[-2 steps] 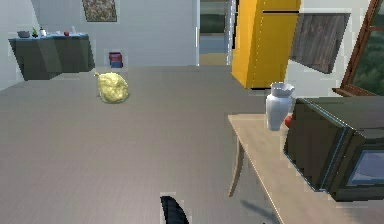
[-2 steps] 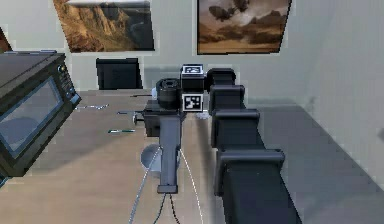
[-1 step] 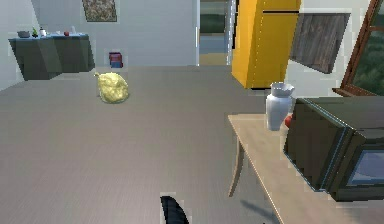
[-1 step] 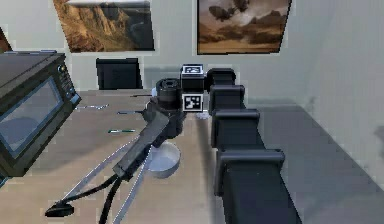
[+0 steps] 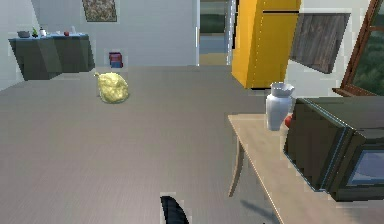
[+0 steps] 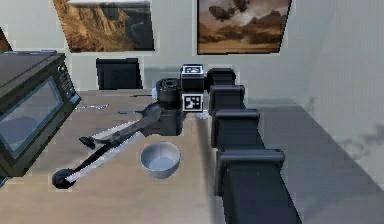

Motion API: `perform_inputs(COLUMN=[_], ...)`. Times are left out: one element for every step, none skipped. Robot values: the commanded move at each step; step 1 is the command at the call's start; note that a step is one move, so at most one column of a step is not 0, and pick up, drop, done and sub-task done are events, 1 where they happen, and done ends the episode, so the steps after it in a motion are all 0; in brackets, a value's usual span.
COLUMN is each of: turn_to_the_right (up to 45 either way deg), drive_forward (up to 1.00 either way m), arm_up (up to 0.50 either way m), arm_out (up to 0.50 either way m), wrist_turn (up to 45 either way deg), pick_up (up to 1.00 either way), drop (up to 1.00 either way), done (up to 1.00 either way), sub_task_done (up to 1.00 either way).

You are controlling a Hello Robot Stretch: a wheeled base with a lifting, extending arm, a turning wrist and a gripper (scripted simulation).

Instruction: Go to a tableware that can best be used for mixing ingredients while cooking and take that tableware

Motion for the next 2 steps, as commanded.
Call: perform_inputs(turn_to_the_right=[0.0,0.0], drive_forward=[0.0,0.0], arm_up=[0.0,0.0], arm_out=[0.0,0.0], wrist_turn=[45.0,24.0], pick_up=[0.0,0.0], drop=[0.0,0.0], done=[0.0,0.0], sub_task_done=[0.0,0.0])
